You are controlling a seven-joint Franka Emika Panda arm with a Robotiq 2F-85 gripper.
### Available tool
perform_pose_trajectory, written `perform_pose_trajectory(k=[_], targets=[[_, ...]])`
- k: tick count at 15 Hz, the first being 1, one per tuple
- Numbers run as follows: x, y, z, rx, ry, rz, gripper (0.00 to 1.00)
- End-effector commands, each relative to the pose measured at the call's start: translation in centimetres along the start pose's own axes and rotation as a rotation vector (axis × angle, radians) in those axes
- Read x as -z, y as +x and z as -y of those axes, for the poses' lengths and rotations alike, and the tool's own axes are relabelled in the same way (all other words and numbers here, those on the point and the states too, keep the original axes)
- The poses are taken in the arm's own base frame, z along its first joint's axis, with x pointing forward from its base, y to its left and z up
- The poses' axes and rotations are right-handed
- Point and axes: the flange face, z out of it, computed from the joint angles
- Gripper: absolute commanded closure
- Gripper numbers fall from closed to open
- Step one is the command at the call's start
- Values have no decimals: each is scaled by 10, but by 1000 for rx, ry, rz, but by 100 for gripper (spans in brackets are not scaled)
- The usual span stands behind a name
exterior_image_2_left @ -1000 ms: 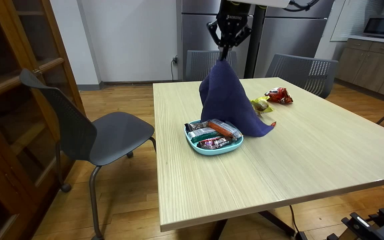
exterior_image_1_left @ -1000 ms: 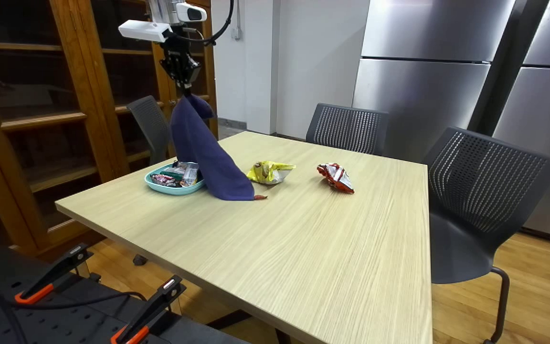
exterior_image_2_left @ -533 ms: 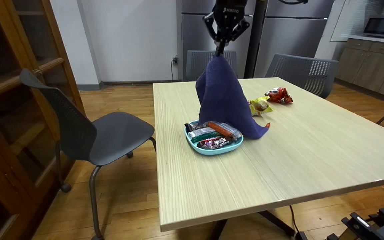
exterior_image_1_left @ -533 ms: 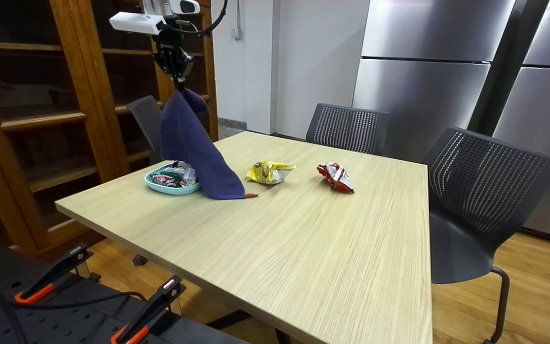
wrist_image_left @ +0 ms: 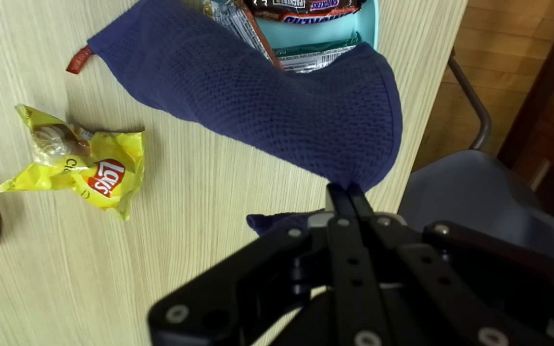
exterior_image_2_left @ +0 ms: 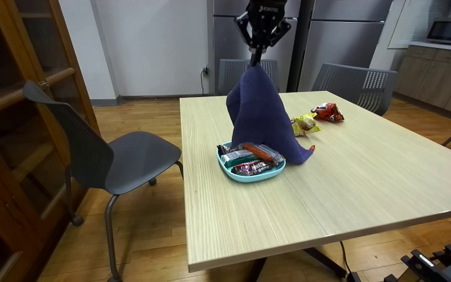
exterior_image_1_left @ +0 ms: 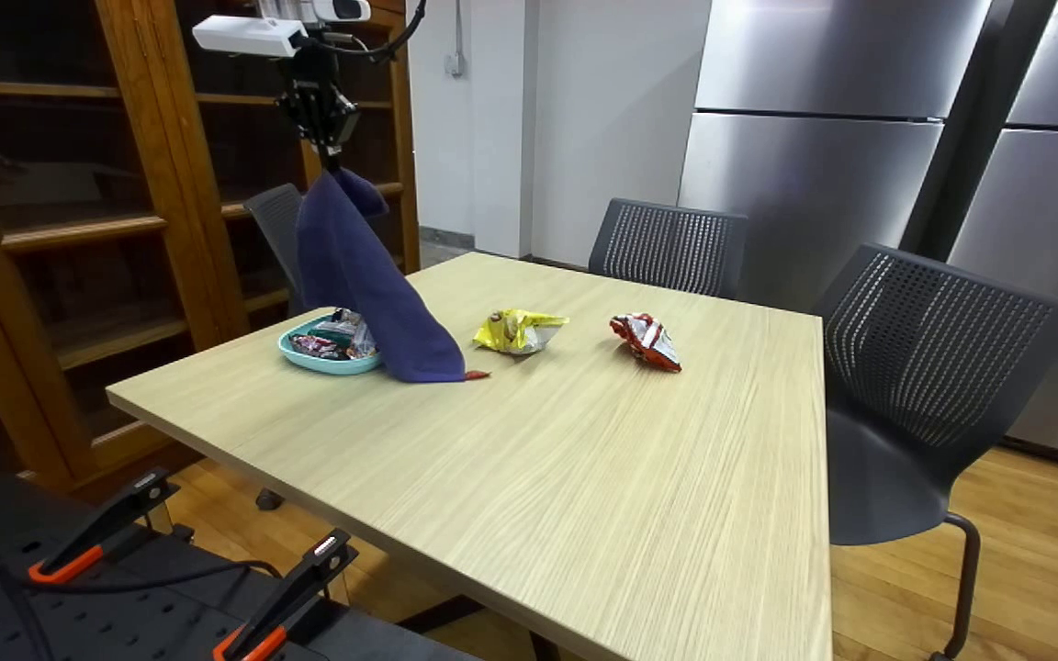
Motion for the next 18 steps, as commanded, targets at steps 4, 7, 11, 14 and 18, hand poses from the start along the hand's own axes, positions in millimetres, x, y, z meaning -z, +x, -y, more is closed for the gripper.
perform_pose_trajectory(k=[4,7,11,14,18], targets=[[19,-8,8,60,-1,21,100],[24,-10,9,71,0,21,100],[36,-13,9,80,5,10,100],[41,-13,11,87,4,5,100],[36,-13,15,96,-5,17,100]])
